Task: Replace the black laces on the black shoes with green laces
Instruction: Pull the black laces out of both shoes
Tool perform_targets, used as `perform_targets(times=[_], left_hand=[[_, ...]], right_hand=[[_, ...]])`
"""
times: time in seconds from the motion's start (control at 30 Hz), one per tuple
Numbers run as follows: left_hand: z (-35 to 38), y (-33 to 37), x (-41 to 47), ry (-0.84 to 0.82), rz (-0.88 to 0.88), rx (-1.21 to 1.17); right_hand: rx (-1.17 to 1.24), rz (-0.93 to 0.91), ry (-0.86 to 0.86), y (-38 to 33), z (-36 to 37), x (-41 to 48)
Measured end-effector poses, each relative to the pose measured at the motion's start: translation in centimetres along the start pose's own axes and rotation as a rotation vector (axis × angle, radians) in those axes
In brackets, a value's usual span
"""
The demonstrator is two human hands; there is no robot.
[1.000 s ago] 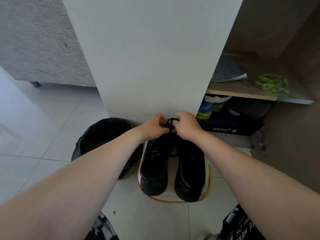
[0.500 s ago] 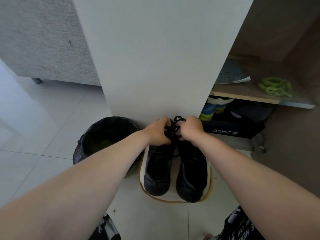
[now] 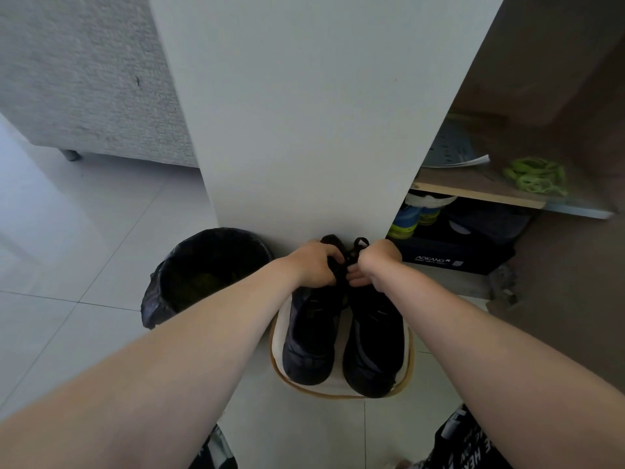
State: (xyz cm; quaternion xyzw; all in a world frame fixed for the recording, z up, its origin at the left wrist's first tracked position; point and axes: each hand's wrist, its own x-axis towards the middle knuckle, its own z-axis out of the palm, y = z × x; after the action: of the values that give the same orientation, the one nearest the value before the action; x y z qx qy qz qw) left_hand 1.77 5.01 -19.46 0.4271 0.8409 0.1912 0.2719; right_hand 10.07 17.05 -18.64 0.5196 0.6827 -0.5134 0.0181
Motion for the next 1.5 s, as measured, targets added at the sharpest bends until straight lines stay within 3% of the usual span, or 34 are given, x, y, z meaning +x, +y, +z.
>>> perform_targets(times=[0.1, 0.2, 0.27, 0.43, 0.63, 0.87, 1.1, 1.2, 1.3, 1.4, 1.5], left_hand=[[0.2, 0.6, -0.2, 0.025, -0.038, 0.011], [0.0, 1.0, -0.3, 0.047, -0.051, 0.062], [-0.1, 0.9, -0.4, 0.060, -0.074, 0.071], [0.0, 1.2, -0.2, 0.043, -0.107, 0.049], [-0.2, 0.8, -0.1, 0.029, -0.120, -0.043], [0.0, 0.9, -0.2, 0.053, -0.176, -0.189], [-0.3, 0.2, -0.3, -0.011, -0.178, -0.222], [-0.4, 0.1, -0.1, -0.015, -0.170, -0.216], [-0.3, 0.4, -0.1, 0.004, -0.162, -0.203], [-0.3, 0.3, -0.1, -0.005, -0.175, -0.152], [-0.5, 0.5, -0.3, -0.045, -0.192, -0.045]], right_hand=[[-0.081, 0.062, 0.037, -0.2, 0.5, 0.1], [-0.561, -0.152, 0.036, -0.1, 0.4, 0.5], [-0.758, -0.278, 0.020, -0.3, 0.2, -0.1], [-0.629, -0.281, -0.203, -1.0, -0.7, -0.2], [-1.019, -0.462, -0.059, -0.7, -0.2, 0.2], [-1.076, -0.497, -0.012, -0.4, 0.5, -0.2], [-1.193, -0.577, -0.198, -0.2, -0.1, -0.7], [-1.175, -0.545, -0.213, -0.5, -0.2, -0.8], [-1.009, -0.514, -0.208, -0.5, -0.4, -1.0], [-0.747, -0.442, -0.220, -0.6, -0.3, -1.2], [-0.255, -0.389, -0.145, -2.0, -0.8, -1.5]])
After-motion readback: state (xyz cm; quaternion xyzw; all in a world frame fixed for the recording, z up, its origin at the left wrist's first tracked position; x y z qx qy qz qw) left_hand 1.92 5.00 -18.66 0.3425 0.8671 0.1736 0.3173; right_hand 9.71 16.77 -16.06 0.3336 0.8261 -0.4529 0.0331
